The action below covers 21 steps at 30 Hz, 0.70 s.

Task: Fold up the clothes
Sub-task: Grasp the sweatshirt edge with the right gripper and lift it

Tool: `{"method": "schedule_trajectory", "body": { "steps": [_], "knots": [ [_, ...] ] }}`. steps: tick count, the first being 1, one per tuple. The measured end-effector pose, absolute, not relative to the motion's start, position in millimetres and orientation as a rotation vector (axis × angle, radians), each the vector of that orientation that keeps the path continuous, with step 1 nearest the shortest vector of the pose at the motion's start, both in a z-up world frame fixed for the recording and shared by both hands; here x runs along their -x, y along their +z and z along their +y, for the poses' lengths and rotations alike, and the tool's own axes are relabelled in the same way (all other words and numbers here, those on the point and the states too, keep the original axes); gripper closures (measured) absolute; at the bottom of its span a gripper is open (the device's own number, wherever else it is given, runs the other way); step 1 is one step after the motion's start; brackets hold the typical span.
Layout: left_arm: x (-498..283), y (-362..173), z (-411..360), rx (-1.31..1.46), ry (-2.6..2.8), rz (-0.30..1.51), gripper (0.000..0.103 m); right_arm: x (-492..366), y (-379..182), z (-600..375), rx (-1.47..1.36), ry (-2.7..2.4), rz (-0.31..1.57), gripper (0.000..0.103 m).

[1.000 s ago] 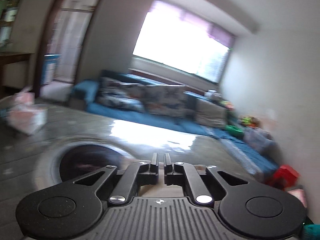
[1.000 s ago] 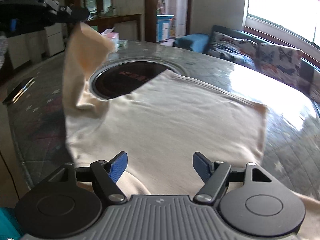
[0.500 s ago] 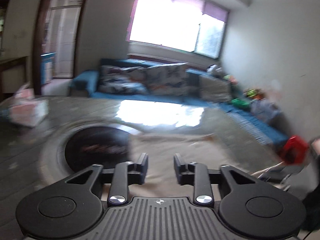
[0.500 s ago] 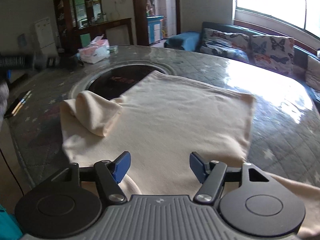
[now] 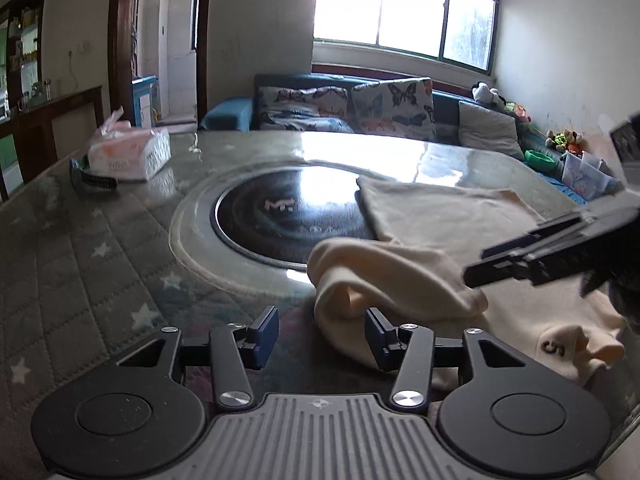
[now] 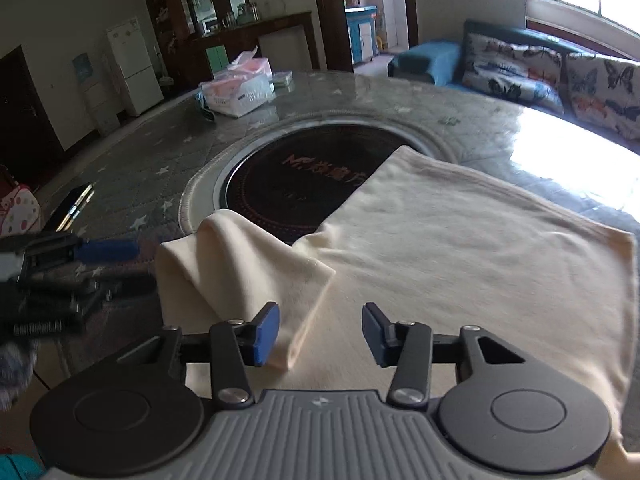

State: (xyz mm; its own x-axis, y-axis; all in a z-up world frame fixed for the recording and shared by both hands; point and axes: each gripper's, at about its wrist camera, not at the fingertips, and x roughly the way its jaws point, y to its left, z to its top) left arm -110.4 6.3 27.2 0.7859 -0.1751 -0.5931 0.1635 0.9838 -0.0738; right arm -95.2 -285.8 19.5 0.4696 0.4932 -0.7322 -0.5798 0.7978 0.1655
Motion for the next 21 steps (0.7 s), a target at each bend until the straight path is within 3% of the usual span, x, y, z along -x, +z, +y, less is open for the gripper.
{"method": "schedule_trajectory", "body": {
  "steps": [4, 7, 9, 11, 21],
  "knots": [
    [105, 24, 8, 0.037, -0.195, 0.652, 0.052, 83, 11, -276, 0.092, 0.663, 0.896, 0.063],
    [103, 21, 9, 0.044, -0.194, 0.661, 0.052, 78, 8, -271, 0.077, 0.664, 0.901, 0.073],
    [101, 20, 8, 0.046, -0.195, 0.667, 0.052, 76, 8, -269, 0.066, 0.671, 0.902, 0.092],
    [101, 20, 6, 0.044, -0.194, 0.67, 0.052, 76, 12, -268, 0.072, 0.659, 0.892, 0.098],
    [100, 18, -12, 0.028, -0.183, 0.668, 0.05, 101, 69, -276, 0.214, 0.628, 0.694, 0.101]
  ]
}}
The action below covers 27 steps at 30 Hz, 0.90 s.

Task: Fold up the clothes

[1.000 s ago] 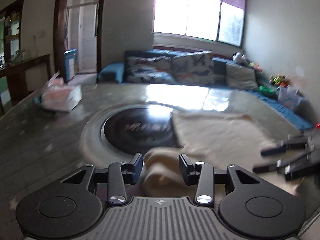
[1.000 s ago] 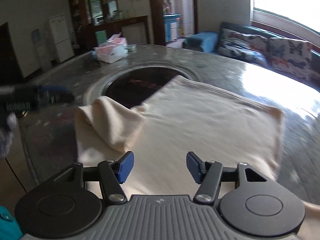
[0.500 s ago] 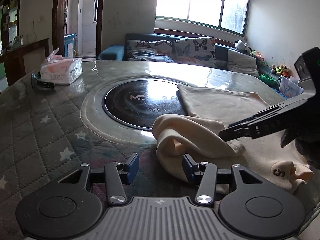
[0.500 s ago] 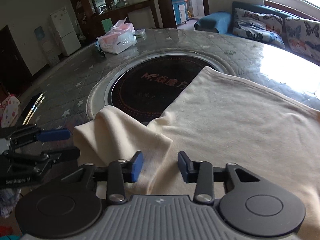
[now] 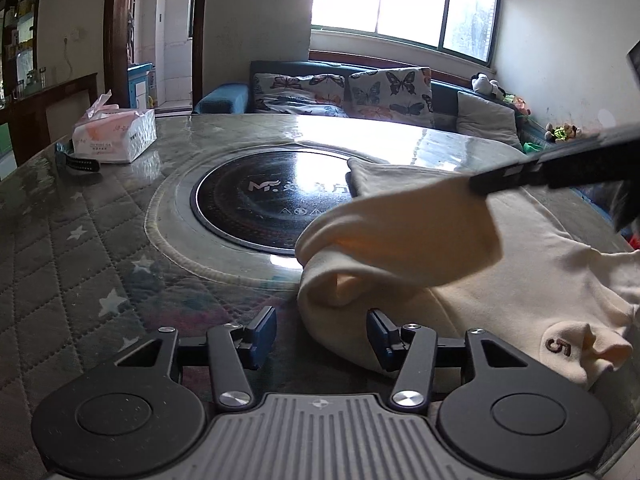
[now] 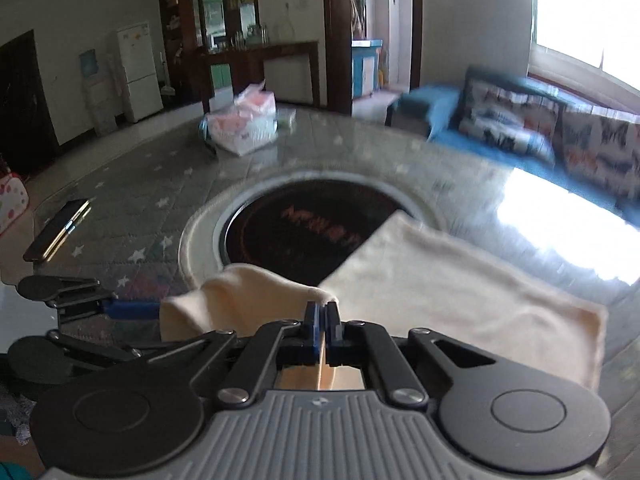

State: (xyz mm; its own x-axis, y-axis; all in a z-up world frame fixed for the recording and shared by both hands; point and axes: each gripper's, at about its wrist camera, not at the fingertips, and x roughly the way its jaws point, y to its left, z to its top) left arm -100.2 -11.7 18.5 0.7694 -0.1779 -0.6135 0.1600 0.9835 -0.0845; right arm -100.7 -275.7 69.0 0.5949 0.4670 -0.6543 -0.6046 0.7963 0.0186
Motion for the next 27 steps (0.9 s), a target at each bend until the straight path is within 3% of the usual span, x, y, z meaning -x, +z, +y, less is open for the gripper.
{"method": "schedule_trajectory", "body": {
  "steps": [17, 25, 27],
  "knots": [
    [119, 15, -51, -0.14, -0.235, 0.622, 0.051, 154, 159, -306, 0.408, 0.482, 0.4, 0.102],
    [127, 12, -56, -0.184, -0.268, 0.611, 0.052, 153, 132, -336, 0.349, 0.405, 0.528, 0.101],
    [127, 11, -56, -0.186, -0.264, 0.611, 0.052, 147, 114, -341, 0.309, 0.414, 0.593, 0.09]
  ]
}}
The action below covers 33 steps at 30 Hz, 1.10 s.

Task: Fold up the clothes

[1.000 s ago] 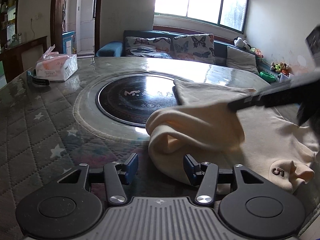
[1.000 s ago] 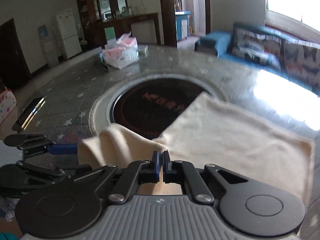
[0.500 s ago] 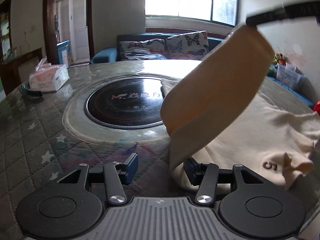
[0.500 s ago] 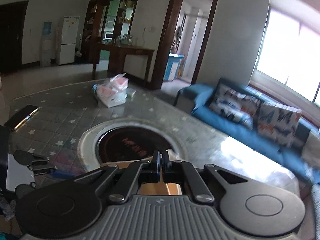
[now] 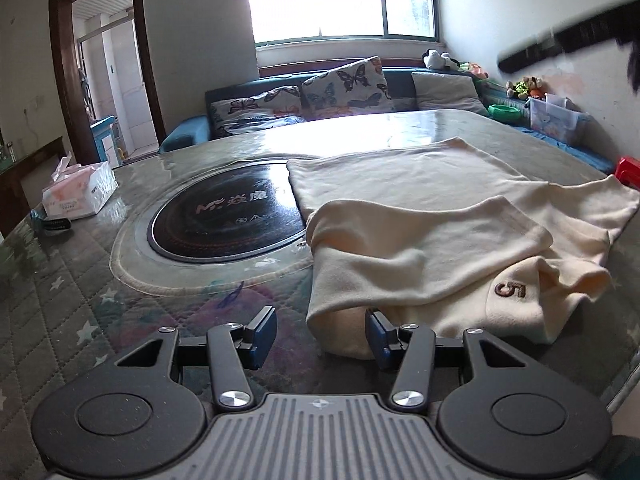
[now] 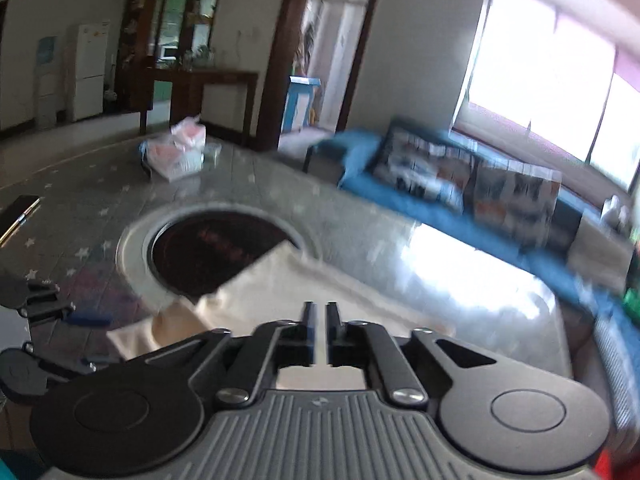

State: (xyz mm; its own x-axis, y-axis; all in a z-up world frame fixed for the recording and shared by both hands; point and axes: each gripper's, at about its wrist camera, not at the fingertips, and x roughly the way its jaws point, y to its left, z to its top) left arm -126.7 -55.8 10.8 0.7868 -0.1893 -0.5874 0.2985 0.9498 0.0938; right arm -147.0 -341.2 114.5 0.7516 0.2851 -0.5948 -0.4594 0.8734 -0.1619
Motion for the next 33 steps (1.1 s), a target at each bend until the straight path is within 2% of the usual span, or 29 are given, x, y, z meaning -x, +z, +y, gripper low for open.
{"method": "schedule_trajectory", "body": {
  "steps": [4, 6, 7, 14, 17, 18, 20, 23, 27, 33],
  "knots": [
    [126, 11, -53, -0.175, -0.249, 0.612, 0.052, 134, 71, -350, 0.224, 0.434, 0.732, 0.085],
    [126, 11, -52, -0.177, -0.25, 0.611, 0.052, 129, 49, -353, 0.209, 0.418, 0.786, 0.074],
    [126, 11, -52, -0.179, -0.25, 0.61, 0.052, 127, 40, -356, 0.195, 0.411, 0.811, 0.072],
    [124, 10, -55, -0.182, -0.255, 0.604, 0.056, 122, 10, -371, 0.054, 0.4, 0.866, 0.071],
    [124, 9, -57, -0.187, -0.252, 0.601, 0.06, 123, 11, -368, 0.064, 0.41, 0.855, 0.093],
    [124, 9, -58, -0.189, -0.25, 0.599, 0.065, 125, 14, -367, 0.077, 0.409, 0.845, 0.096],
    [125, 8, -59, -0.201, -0.25, 0.592, 0.069, 129, 27, -367, 0.1, 0.412, 0.807, 0.097],
    [127, 7, -62, -0.224, -0.253, 0.581, 0.082, 137, 56, -365, 0.155, 0.408, 0.722, 0.097],
    [129, 6, -66, -0.246, -0.262, 0.567, 0.092, 149, 98, -364, 0.224, 0.397, 0.609, 0.097],
    [137, 8, -69, -0.286, -0.275, 0.529, 0.098, 151, 114, -364, 0.26, 0.367, 0.574, 0.097]
  ]
}}
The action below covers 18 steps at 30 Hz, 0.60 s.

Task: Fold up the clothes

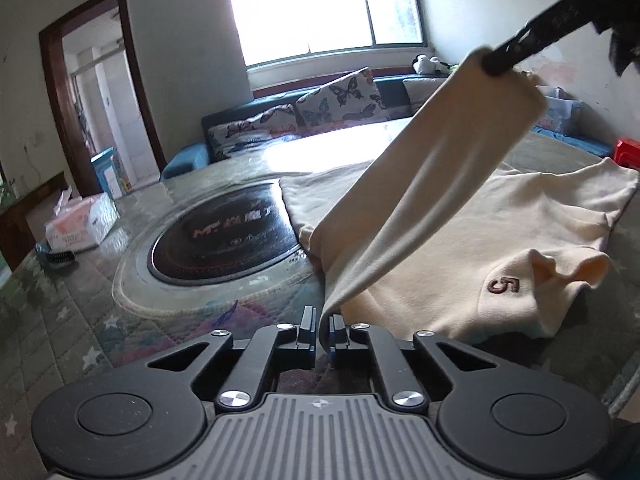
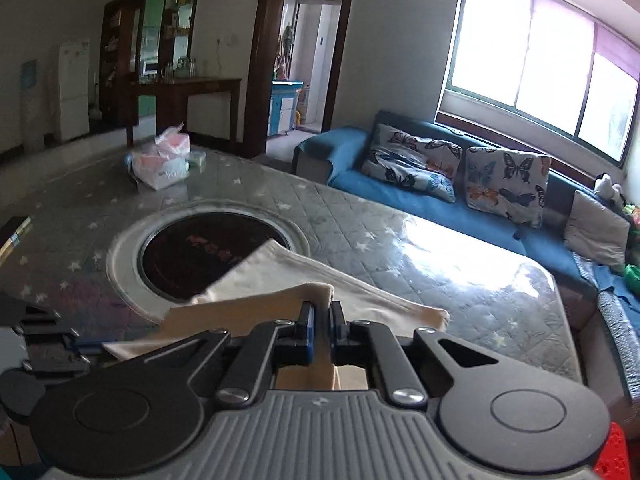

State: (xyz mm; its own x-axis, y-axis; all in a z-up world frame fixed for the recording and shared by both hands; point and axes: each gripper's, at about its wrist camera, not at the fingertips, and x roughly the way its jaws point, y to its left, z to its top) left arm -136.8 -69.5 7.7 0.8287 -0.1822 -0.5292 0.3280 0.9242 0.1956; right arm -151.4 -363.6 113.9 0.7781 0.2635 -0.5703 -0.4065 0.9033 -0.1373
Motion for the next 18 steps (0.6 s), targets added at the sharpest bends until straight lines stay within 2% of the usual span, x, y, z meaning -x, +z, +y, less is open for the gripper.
{"method": "schedule_trajectory", "body": {
  "steps": [7, 10, 18],
  "knots": [
    [143, 5, -63, -0.312, -0.329, 0.553, 0.098, 147, 64, -375, 0.234, 0.307, 0.735, 0.097],
    [143, 7, -56, -0.292, -0.359, 0.583, 0.094, 146, 53, -379, 0.218, 0.303, 0.773, 0.095],
    [123, 38, -41, -0.178, -0.393, 0.609, 0.093, 147, 51, -384, 0.21, 0.316, 0.763, 0.087]
  ]
}}
